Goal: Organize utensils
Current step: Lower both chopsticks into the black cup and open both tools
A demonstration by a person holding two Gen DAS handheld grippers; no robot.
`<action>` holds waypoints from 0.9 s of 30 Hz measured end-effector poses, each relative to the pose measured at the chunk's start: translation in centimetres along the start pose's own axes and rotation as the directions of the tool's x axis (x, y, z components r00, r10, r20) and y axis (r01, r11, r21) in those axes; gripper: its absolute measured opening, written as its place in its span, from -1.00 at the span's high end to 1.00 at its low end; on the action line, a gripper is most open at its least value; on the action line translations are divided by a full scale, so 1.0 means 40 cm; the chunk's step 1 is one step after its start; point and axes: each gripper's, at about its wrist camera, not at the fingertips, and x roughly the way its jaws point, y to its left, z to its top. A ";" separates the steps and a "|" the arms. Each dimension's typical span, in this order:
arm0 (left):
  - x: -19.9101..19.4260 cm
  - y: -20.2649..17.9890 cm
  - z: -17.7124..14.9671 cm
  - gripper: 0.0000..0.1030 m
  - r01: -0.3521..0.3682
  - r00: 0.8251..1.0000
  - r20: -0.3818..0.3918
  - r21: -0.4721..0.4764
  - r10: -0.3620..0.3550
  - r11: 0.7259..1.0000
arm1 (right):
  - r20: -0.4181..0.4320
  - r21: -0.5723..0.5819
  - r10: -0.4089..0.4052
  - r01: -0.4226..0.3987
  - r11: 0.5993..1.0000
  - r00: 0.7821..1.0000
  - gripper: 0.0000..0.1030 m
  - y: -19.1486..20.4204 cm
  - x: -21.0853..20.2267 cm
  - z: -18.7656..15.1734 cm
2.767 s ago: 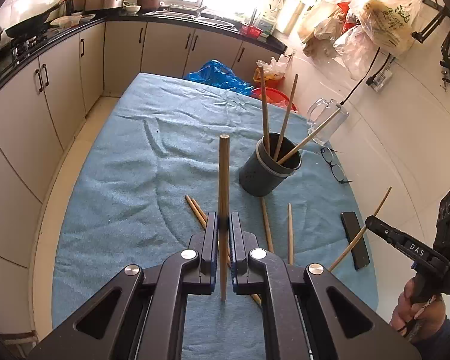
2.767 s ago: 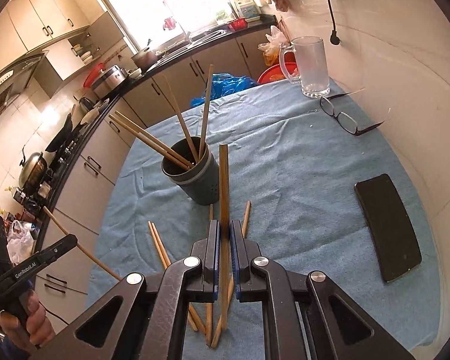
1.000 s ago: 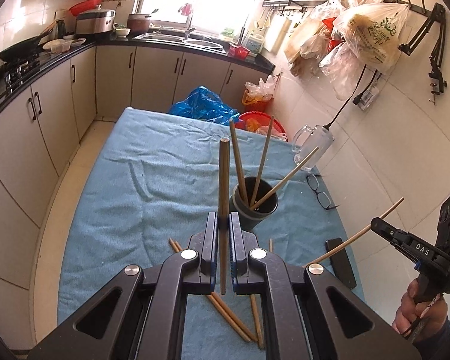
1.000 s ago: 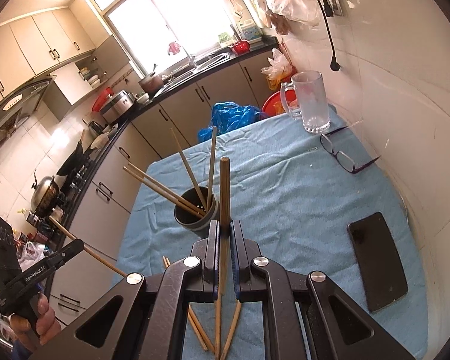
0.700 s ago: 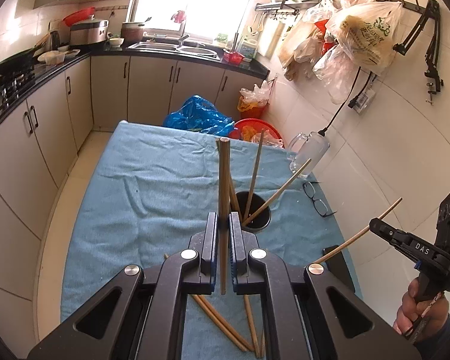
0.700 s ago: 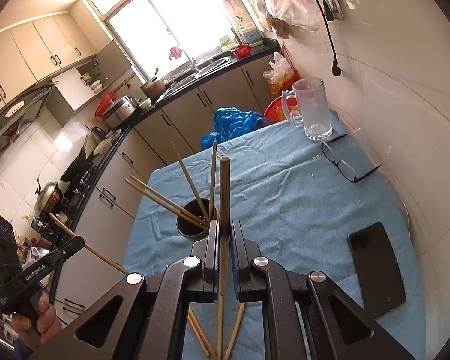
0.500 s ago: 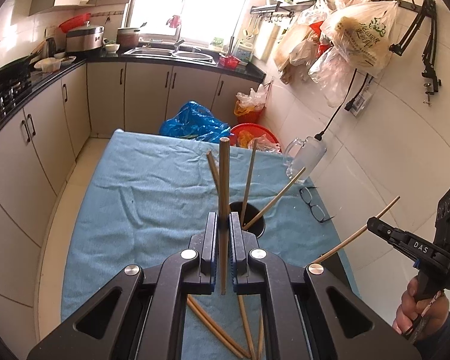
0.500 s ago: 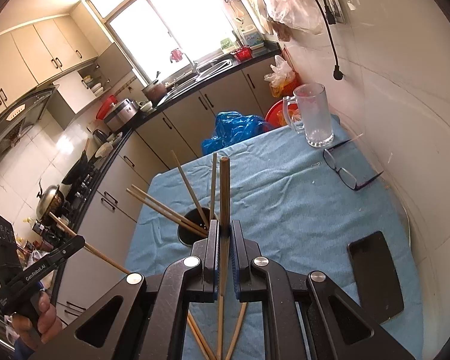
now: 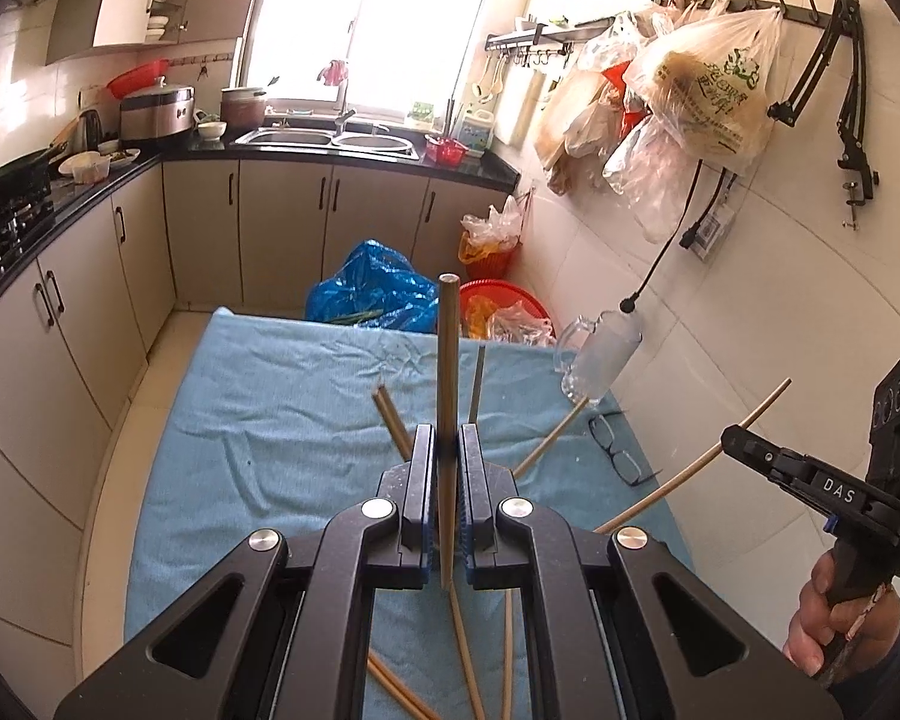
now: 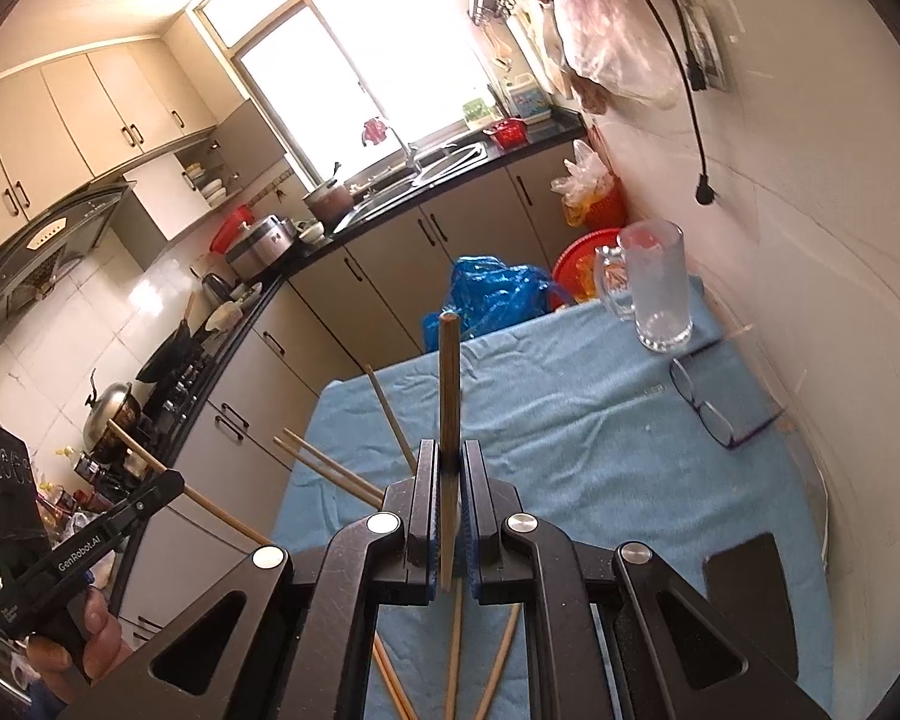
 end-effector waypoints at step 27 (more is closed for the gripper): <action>0.163 0.016 0.022 0.88 -0.061 0.998 -0.020 -0.053 0.060 0.997 | -0.051 -0.038 -0.018 0.016 0.999 0.999 0.86 0.046 0.189 0.061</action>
